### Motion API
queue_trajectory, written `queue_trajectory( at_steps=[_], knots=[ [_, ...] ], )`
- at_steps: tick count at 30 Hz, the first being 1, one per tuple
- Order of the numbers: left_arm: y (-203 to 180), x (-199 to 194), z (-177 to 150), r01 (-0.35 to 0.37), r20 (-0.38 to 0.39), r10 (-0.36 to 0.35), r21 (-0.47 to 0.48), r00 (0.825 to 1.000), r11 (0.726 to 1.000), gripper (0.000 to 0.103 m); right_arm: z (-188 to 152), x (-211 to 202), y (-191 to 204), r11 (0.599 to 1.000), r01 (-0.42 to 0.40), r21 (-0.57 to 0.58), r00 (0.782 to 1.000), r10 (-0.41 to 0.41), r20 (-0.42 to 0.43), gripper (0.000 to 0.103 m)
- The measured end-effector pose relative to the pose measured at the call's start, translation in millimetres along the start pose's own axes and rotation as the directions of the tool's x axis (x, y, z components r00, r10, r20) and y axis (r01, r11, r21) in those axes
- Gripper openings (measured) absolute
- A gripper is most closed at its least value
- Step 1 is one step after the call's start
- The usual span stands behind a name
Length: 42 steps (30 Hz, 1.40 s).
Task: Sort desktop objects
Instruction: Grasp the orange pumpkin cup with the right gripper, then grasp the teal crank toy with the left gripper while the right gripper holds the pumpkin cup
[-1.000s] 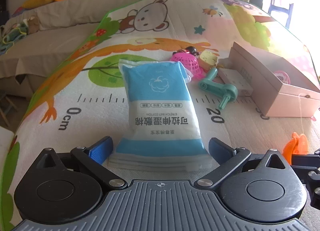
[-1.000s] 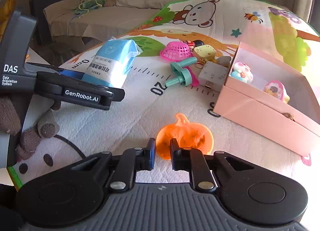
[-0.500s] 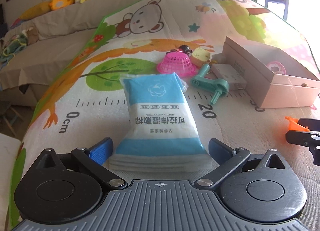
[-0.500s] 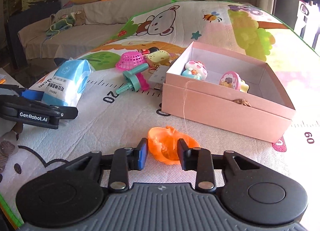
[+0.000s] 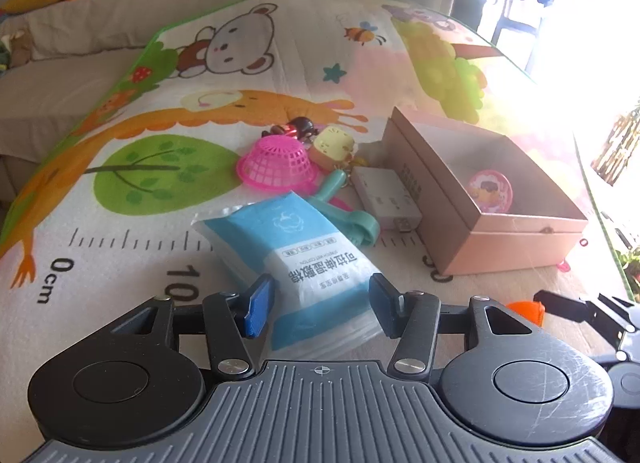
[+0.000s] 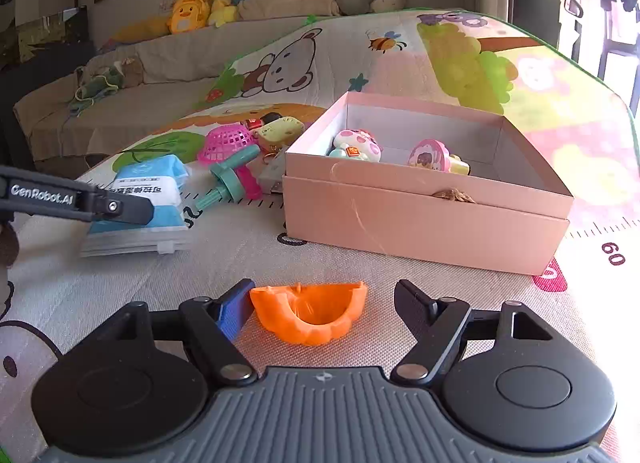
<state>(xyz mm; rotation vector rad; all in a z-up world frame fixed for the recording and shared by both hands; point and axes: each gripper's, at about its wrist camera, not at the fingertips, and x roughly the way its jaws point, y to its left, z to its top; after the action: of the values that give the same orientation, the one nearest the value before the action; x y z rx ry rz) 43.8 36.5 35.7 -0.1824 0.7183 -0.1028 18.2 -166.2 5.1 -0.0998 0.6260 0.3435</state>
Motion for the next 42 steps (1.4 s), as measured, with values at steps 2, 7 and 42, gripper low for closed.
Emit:
queue_trajectory(
  at_steps=[2, 7, 42],
  knots=[
    [-9.5, 10.5, 10.2, -0.004, -0.007, 0.004, 0.006, 1.0, 1.0, 0.065, -0.5, -1.9, -0.6, 1.0, -0.003, 0.004, 1.0, 0.003, 0.012, 0.079],
    [-23.6, 34.1, 16.8, -0.087, -0.008, 0.089, 0.102, 0.996, 0.991, 0.073, -2.0, -7.4, -1.7, 1.0, -0.004, 0.021, 0.999, 0.003, 0.043, 0.082],
    [-27.6, 29.6, -5.3, 0.045, -0.105, -0.03, 0.14, 0.994, 0.989, 0.032, -2.4, -4.7, -2.6, 0.999, -0.01, 0.032, 1.0, 0.01, 0.018, 0.084]
  ],
)
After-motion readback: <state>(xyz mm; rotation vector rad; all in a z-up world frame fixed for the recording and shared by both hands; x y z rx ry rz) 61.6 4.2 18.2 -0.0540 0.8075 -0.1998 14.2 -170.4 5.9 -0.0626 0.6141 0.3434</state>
